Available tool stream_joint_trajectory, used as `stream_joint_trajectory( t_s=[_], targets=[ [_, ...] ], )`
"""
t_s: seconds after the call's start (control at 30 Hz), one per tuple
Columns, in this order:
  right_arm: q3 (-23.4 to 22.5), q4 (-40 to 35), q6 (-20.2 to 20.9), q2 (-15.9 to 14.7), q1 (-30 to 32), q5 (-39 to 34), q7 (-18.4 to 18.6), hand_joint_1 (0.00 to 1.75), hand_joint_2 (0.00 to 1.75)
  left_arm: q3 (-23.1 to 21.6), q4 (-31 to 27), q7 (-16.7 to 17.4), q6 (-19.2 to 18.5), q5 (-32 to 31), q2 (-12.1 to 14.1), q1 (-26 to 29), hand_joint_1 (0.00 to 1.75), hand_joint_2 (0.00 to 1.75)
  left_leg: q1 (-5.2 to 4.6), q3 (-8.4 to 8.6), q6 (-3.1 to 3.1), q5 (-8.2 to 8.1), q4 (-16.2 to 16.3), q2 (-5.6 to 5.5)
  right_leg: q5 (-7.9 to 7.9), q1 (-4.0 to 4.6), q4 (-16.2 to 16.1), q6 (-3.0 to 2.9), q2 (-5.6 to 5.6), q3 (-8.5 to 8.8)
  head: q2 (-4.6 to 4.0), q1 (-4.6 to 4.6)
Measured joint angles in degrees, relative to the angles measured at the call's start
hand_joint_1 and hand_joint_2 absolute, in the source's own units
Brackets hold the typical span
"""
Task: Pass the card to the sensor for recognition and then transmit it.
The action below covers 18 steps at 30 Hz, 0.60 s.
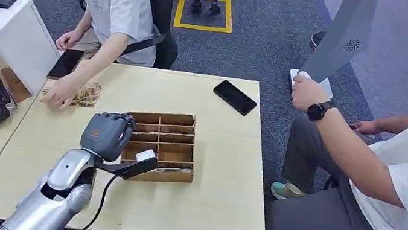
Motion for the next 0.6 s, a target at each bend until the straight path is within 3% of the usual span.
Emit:
stream_joint_trajectory(
  t_s=[0.13,0.23,0.3,0.33,0.37,0.4,0.6],
  targets=[
    [0.3,0.0,-0.1,0.0,-0.1,-0.7,0.0,0.0,1.75,0.0,0.0,-0.2,0.0,0.4,0.0,0.2,1.64,1.75,0.0,0.0,0.0,0.0,0.0,0.0,0.0,0.0,0.0,0.0,-0.01,0.0,0.0,0.0],
    [0.8,0.1,-0.3,-0.1,-0.1,-1.2,0.0,0.0,1.75,0.0,0.1,-0.5,0.0,1.0,0.0,0.2,1.68,1.75,0.0,0.0,0.0,0.0,0.0,0.0,0.0,0.0,0.0,0.0,-0.01,0.0,0.0,0.0],
    [1.2,0.1,-0.4,-0.1,-0.1,-1.3,0.0,0.0,1.75,0.0,0.1,-0.6,0.0,1.5,0.0,0.3,1.57,1.75,0.0,0.0,0.0,0.0,0.0,0.0,0.0,0.0,0.0,0.0,-0.01,0.0,0.0,0.0],
    [1.3,0.1,-0.4,-0.1,-0.1,-1.3,0.0,0.0,1.75,0.0,0.2,-0.6,0.0,1.6,0.0,0.3,1.43,1.75,0.0,0.0,0.0,0.0,0.0,0.0,0.0,0.0,0.0,0.0,-0.01,0.01,0.0,0.0],
    [1.4,0.1,-0.4,-0.2,-0.1,-1.4,0.0,0.0,1.75,0.0,0.2,-0.6,0.0,1.7,0.0,0.3,0.63,1.75,0.0,0.0,0.0,0.0,0.0,-0.01,0.0,0.0,0.0,0.0,-0.01,0.01,0.0,0.0],
    [1.4,0.1,-0.4,-0.2,-0.1,-1.4,0.0,0.0,1.75,0.0,0.2,-0.6,0.0,1.7,0.0,0.4,0.0,1.75,0.0,0.0,0.0,0.0,0.0,-0.01,0.0,0.0,0.0,0.0,-0.01,0.01,0.0,0.0],
    [2.1,0.2,-0.7,-0.4,-0.1,-2.4,0.0,0.0,1.75,0.1,0.2,-1.5,0.3,2.3,0.0,0.8,0.0,1.75,0.0,0.0,0.0,0.0,0.0,-0.01,0.0,0.0,0.0,0.0,-0.01,0.0,0.0,0.0]
  ],
)
